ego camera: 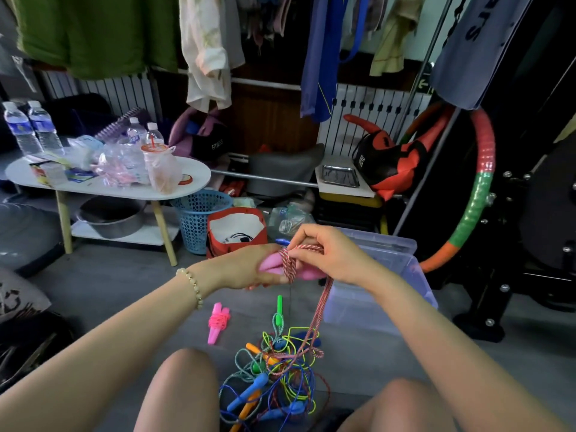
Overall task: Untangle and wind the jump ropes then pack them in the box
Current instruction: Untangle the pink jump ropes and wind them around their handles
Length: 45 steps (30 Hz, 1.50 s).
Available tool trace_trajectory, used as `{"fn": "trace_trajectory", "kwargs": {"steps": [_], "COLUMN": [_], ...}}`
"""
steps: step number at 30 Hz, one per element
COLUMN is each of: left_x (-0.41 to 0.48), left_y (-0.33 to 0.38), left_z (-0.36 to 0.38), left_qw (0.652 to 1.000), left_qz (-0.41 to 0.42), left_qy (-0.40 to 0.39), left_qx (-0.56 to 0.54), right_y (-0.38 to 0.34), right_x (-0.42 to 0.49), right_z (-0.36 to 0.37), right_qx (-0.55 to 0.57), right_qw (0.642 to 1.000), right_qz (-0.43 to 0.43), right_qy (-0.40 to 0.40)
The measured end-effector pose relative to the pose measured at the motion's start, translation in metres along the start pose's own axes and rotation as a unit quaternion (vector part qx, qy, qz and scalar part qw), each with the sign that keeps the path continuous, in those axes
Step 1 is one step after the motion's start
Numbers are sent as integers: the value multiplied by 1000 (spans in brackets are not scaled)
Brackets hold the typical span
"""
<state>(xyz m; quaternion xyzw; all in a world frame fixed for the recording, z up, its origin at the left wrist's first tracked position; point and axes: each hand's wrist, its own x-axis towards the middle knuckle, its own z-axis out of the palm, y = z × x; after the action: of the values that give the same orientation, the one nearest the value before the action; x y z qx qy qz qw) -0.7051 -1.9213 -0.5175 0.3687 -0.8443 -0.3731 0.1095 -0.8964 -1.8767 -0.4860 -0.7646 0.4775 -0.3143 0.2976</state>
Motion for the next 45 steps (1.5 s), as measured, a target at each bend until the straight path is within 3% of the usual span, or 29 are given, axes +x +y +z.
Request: {"fn": "trace_trajectory", "kwargs": {"steps": [4,10,14,17,24,30,36,40,43,45], "left_x": [-6,-9,-15,-19,-14,3,14,10,4,0], "left_y": [22,32,28,23,19,16,6,-10,-16,-12], "left_z": [-2,-5,-1,1,15,29,23,19,19,21], "left_qw": [992,995,995,990,958,894,864,913,967,988], "left_qz": [24,58,77,55,16,-12,-71,-62,-51,-28], "left_qy": [-65,-22,-59,-42,51,195,337,342,243,153], "left_qx": [101,80,-21,-120,-283,-402,-366,-216,-64,-23], "right_y": [3,4,8,11,22,20,25,27,22,17], "right_x": [6,8,0,-7,-8,-9,-23,-28,-25,-21], "right_z": [-9,-12,-9,-4,16,39,41,29,12,3], "right_qx": [44,125,208,350,494,312,119,12,26,32], "right_qw": [999,989,966,915,859,942,986,995,996,996], "right_qz": [8,51,114,167,118,116,114,91,67,59], "right_qy": [-21,-61,-104,-113,-69,39,28,47,56,63]}}
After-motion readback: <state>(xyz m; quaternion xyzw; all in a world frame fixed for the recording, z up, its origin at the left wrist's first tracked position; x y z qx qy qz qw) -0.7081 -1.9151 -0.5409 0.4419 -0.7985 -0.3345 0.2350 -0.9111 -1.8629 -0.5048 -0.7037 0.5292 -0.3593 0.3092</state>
